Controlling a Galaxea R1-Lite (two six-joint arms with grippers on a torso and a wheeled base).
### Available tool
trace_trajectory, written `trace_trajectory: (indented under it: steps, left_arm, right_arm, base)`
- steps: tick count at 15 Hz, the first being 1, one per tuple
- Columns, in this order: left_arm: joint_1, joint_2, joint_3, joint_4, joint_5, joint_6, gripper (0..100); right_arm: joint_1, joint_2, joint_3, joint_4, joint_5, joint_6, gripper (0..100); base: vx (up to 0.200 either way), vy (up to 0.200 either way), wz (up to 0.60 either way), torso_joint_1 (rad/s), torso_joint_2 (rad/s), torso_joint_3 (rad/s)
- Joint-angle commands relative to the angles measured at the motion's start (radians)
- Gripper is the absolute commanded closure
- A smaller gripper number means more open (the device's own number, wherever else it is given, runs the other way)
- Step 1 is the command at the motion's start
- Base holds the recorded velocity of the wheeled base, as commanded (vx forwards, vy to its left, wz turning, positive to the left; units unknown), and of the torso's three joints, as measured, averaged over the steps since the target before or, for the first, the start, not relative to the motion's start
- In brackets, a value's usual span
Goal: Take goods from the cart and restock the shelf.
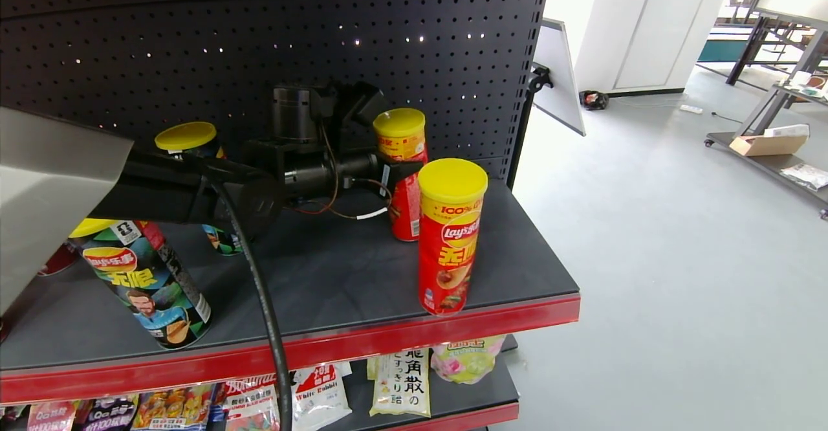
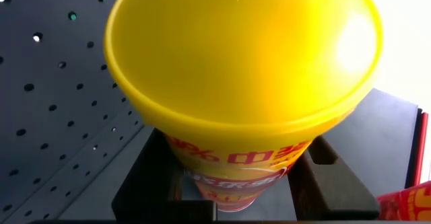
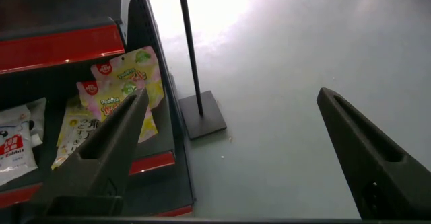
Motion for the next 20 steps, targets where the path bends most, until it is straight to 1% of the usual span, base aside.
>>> trace_trajectory:
  steps: [1,7,8,11,14,17,20]
  left_arm:
    - [0.0,-0.006,0.001,0.001,0.0,0.005,100]
    - [0.002,-0.003,0.001,0.004,0.001,0.008,100]
    - [0.0,0.001,0.006,0.003,0.001,0.008,0]
    - [0.0,-0.002,0.003,0.004,0.004,0.005,0]
    - [0.0,-0.017,0.023,0.007,0.007,0.001,0]
    - [0.005,-0.101,0.119,0.006,0.009,0.001,0]
    - [0.015,-0.216,0.231,0.007,0.033,-0.002,0]
  right_arm:
    - [0.0,0.002,0.0,0.0,0.0,0.0,0]
    - [0.0,0.0,0.0,0.0,0.0,0.0,0]
    - [0.0,0.002,0.0,0.0,0.0,0.0,0]
    - [0.0,0.002,0.0,0.0,0.0,0.0,0]
    - [0.0,0.002,0.0,0.0,0.0,0.0,0]
    - [0.0,0.002,0.0,0.0,0.0,0.0,0]
    - [0.0,0.0,0.0,0.0,0.0,0.0,0]
  base:
    - [0.0,0.0,0.0,0.0,0.0,0.0]
    - [0.0,0.0,0.0,0.0,0.0,0.0]
    - [0.0,0.0,0.0,0.0,0.0,0.0]
    - [0.0,0.0,0.0,0.0,0.0,0.0]
    - [0.0,0.0,0.0,0.0,0.0,0.0]
    - [0.0,0.0,0.0,0.0,0.0,0.0]
    - [0.0,0.0,0.0,0.0,0.0,0.0]
